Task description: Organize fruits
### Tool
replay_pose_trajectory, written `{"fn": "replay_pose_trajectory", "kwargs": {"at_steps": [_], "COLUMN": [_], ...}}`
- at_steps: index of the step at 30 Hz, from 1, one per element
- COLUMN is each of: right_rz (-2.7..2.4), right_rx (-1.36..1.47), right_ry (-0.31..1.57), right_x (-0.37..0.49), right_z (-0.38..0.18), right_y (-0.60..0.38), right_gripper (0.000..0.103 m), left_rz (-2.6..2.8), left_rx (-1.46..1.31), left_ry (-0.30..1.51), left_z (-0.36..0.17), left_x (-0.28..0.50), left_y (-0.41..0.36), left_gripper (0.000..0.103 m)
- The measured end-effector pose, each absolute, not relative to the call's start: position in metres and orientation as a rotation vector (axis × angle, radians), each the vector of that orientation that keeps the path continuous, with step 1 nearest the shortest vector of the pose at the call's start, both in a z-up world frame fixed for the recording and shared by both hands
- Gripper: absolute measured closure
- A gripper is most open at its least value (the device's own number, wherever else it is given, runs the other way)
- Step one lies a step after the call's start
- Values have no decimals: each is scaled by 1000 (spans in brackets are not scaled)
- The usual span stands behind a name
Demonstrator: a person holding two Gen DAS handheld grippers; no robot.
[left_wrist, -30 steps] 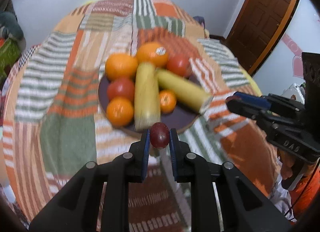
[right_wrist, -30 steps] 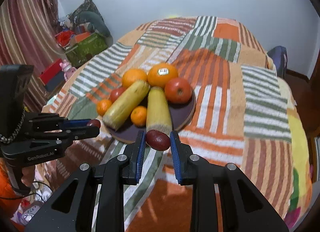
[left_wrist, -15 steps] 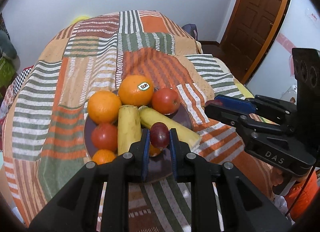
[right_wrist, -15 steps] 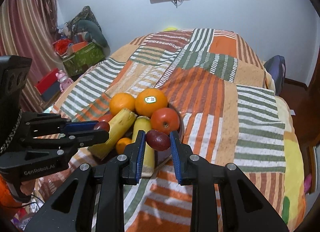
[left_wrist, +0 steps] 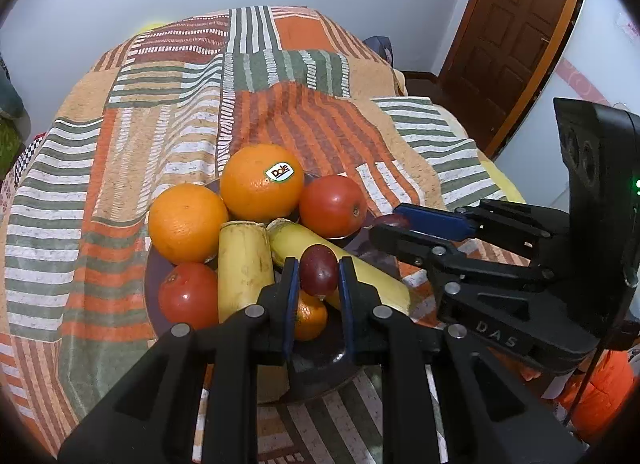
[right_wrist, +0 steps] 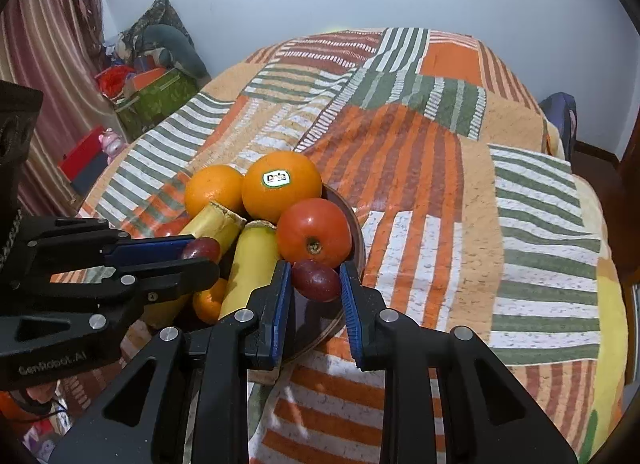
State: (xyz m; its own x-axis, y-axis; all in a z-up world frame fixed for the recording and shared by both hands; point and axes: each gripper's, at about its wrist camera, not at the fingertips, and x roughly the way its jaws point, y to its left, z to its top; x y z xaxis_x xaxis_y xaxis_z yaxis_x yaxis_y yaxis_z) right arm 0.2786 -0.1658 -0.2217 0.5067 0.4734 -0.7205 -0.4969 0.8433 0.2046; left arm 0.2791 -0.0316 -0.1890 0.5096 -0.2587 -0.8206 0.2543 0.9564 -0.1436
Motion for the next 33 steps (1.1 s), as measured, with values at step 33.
{"fn": "replay_pose_trajectory", "kwargs": {"at_steps": [33], "right_rz": [553], "right_rx": [10], "right_ry": [505], "right_x": [206], "right_z": [-87], "right_y": [-188], "right_gripper": [58], "left_rz": [-124], "left_rx": [-69], "left_ry": [574], "left_z": [-50], "left_x": [187], "left_y": [11], "left_gripper": [84]}}
